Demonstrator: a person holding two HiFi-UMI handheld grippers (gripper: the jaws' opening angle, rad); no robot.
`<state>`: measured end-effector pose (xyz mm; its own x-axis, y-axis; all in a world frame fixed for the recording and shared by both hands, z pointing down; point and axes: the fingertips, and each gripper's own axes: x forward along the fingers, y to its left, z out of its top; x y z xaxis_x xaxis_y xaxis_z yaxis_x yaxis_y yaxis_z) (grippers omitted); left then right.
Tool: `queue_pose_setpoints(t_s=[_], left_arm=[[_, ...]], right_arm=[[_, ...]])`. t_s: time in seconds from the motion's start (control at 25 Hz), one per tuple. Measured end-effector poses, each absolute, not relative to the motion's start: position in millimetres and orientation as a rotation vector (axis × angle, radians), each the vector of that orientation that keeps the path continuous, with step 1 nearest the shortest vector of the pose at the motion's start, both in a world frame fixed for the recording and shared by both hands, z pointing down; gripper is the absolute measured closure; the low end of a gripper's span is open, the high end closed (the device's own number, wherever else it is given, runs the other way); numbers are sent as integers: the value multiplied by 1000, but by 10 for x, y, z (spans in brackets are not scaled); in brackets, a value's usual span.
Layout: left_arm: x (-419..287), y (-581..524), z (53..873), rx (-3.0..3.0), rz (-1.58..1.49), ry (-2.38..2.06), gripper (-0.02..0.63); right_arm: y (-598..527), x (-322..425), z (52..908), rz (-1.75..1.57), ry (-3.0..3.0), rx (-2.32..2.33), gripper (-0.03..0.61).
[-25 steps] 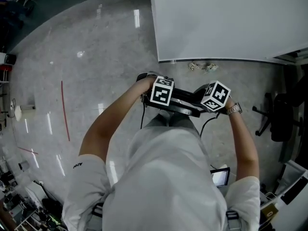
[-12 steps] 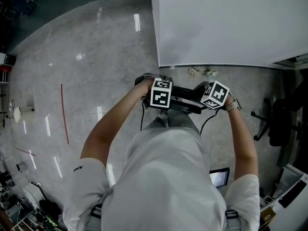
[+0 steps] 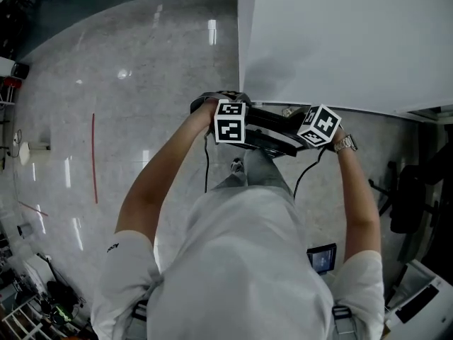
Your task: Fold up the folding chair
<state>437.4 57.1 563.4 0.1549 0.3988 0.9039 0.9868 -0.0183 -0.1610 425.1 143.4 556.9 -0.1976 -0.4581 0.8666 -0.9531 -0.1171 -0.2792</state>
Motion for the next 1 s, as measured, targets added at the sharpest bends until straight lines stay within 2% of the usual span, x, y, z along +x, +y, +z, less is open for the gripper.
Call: queue_pose_setpoints(t_s=[0.4,0.56,1.0], left_arm=[[4797,515,5709,-1532,-947,-1423,454],[4904,533,5727,-1528,-964,-1436,457],[5436,494,5835,-1522,-1048,-1474,460]], right_arm=[[1412,4715,5632,1333,-1693,1527,479],[1444,4863,5598,1330,-1702,1451,433],[1620,5495,5424,1264,-1703,1558,434]])
